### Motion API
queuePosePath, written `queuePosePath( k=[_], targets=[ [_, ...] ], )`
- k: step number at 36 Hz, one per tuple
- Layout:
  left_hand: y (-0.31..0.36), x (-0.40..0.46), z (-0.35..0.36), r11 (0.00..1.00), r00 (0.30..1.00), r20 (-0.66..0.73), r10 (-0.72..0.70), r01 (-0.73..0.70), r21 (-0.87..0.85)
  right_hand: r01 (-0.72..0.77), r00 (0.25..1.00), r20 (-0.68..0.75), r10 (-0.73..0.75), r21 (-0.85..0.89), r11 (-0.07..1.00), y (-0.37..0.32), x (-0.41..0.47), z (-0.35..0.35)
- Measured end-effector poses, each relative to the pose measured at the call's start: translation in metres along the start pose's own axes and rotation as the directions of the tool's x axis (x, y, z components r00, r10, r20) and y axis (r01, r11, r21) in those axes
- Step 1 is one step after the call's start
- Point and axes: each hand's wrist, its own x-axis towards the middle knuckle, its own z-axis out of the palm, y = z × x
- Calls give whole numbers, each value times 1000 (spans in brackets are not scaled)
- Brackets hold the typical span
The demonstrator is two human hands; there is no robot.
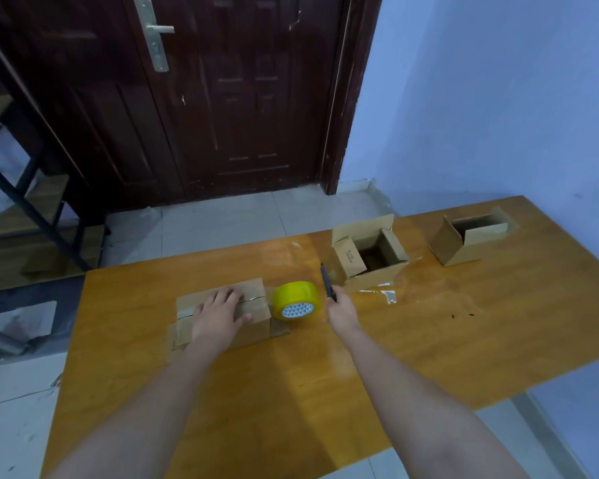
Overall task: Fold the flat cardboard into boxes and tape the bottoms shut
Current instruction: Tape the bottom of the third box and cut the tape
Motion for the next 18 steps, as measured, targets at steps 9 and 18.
queuePosePath(
  k=[9, 18],
  targets=[
    [-11, 1, -8, 999, 998, 31, -53, 53, -3, 100, 988, 125, -95, -36, 994, -22, -3, 30],
    [-13, 1, -7, 999, 998, 32, -49, 50, -16, 152, 988, 106, -114, -504, 850, -26, -15, 46]
  ],
)
